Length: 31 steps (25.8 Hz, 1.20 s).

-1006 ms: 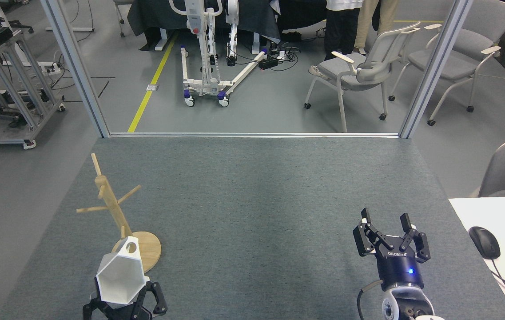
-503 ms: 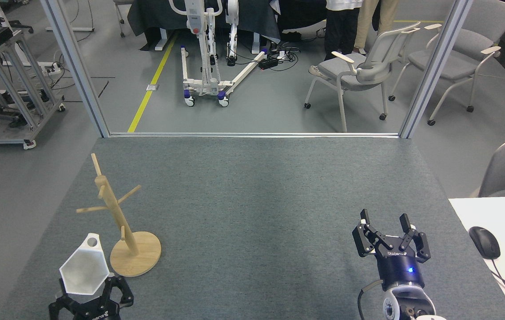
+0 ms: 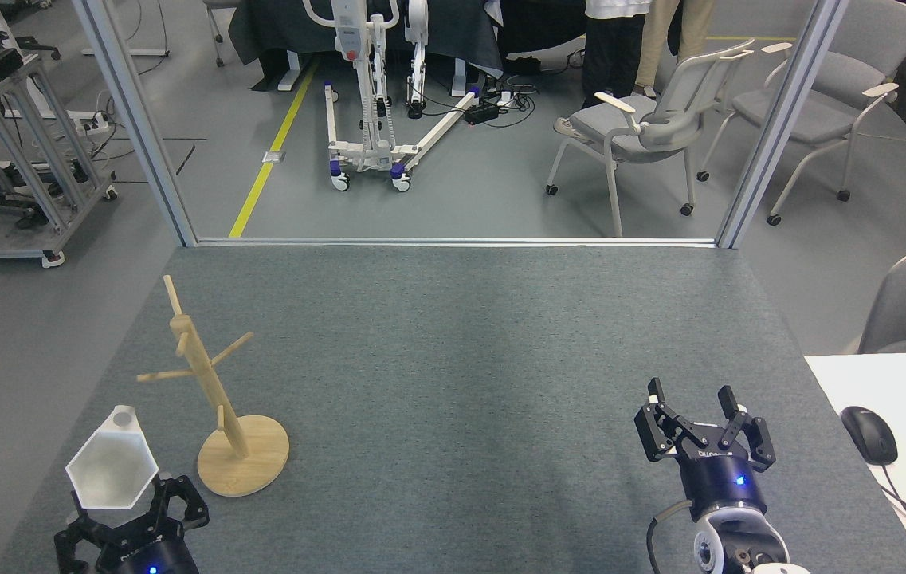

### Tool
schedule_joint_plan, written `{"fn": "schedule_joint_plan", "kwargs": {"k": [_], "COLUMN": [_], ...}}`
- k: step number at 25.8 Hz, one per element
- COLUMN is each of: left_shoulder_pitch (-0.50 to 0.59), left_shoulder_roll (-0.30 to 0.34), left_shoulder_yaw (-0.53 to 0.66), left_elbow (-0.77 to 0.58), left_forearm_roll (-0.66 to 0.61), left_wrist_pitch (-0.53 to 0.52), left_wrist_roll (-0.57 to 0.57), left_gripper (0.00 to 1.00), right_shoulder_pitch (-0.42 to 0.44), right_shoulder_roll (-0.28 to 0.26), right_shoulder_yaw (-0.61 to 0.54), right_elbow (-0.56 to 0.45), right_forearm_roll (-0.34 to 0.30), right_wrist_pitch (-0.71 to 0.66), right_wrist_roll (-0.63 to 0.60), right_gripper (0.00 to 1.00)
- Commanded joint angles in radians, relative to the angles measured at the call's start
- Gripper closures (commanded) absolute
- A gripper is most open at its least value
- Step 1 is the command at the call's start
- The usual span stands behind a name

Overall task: Hang cup on storage rack
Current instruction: 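Move the held cup with the left gripper beside the wooden stand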

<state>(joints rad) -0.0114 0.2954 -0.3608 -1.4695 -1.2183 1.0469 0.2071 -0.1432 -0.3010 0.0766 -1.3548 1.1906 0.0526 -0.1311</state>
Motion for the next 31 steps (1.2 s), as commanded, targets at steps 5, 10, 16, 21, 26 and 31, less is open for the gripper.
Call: {"fn": "schedule_joint_plan", "kwargs": {"k": [5,10,16,21,26,31], "left_shoulder_pitch": [-0.022,-0.027,-0.041,-0.044,-0.045,-0.059], "left_shoulder_roll": [0.028,0.036,0.044,0.048,0.048,0.047], "left_shoulder_yaw": [0.031,0.036,0.036,0.034,0.031,0.023], "left_elbow": [0.0,-0.005,-0.015,-0.032,-0.032,-0.031], "left_forearm_roll": [0.032,0.031,0.028,0.014,0.008,-0.023], "left_wrist_pitch": [0.0,0.0,0.0,0.0,0.0,0.0], "left_wrist_roll": [-0.002,-0.002,0.002,0.003,0.008,0.003], "left_gripper": [1.0,1.0,1.0,1.0,1.0,1.0], "right_shoulder_pitch": [0.001,0.002,0.001,0.001,0.001,0.007], "right_shoulder_roll": [-0.001,0.0,0.005,0.005,0.008,0.01], "right_shoulder_yaw": [0.0,0.0,0.0,0.0,0.0,0.002], "right_elbow": [0.0,0.002,0.0,0.0,0.0,-0.026], "right_forearm_roll": [0.0,0.001,0.001,0.003,0.01,0.035], "right_wrist_pitch": [0.0,0.0,0.0,0.0,0.0,0.007], "right_wrist_roll": [0.001,0.001,0.001,0.001,0.001,0.001], "right_gripper": [0.01,0.01,0.01,0.01,0.01,0.01]}}
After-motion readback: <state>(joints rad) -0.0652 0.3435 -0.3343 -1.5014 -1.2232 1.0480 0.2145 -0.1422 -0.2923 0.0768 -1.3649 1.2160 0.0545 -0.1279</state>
